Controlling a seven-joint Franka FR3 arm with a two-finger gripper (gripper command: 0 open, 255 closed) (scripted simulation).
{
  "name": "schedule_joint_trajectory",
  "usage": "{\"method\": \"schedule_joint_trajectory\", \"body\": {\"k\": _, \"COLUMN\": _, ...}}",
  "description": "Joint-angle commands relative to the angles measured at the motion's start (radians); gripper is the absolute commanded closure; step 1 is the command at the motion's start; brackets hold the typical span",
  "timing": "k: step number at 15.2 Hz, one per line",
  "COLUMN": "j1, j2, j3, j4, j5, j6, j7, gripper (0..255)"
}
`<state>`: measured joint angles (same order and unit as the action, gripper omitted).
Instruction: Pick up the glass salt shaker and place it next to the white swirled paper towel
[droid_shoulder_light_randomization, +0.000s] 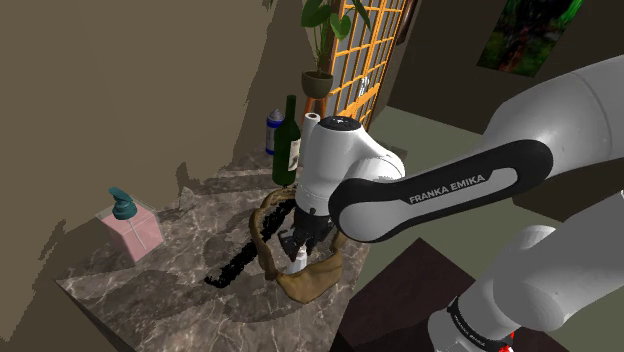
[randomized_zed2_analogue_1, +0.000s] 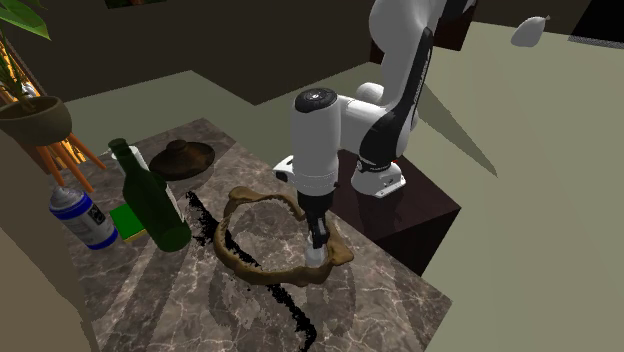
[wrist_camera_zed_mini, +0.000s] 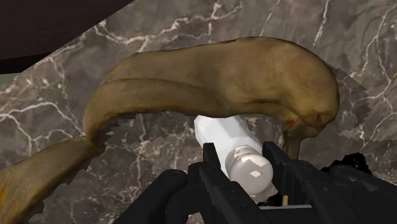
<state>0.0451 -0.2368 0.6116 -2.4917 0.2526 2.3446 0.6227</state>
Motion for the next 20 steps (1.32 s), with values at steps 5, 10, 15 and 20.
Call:
{"method": "schedule_joint_trajectory", "body": {"k": 5, "j1": 0.0, "j2": 0.0, "j3": 0.0, "j4": 0.0, "j5": 0.0, "j6": 0.0, "j7": 0.0, "gripper": 255}}
{"method": "schedule_joint_trajectory", "body": {"k": 10, "j1": 0.006, "j2": -0.048, "j3": -0.018, "j4": 0.033, "j5": 0.014, "j6": -0.078, "j7": -0.011, "gripper": 255}}
{"method": "schedule_joint_trajectory", "body": {"k": 15, "j1": 0.009, "j2": -0.087, "j3": -0.035, "j4": 0.072, "j5": 0.02, "j6": -0.155, "j7": -0.017, "gripper": 255}}
{"method": "schedule_joint_trajectory", "body": {"k": 20, "j1": 0.011, "j2": -0.119, "j3": -0.051, "j4": 0.116, "j5": 0.022, "j6": -0.229, "j7": -0.02, "gripper": 255}}
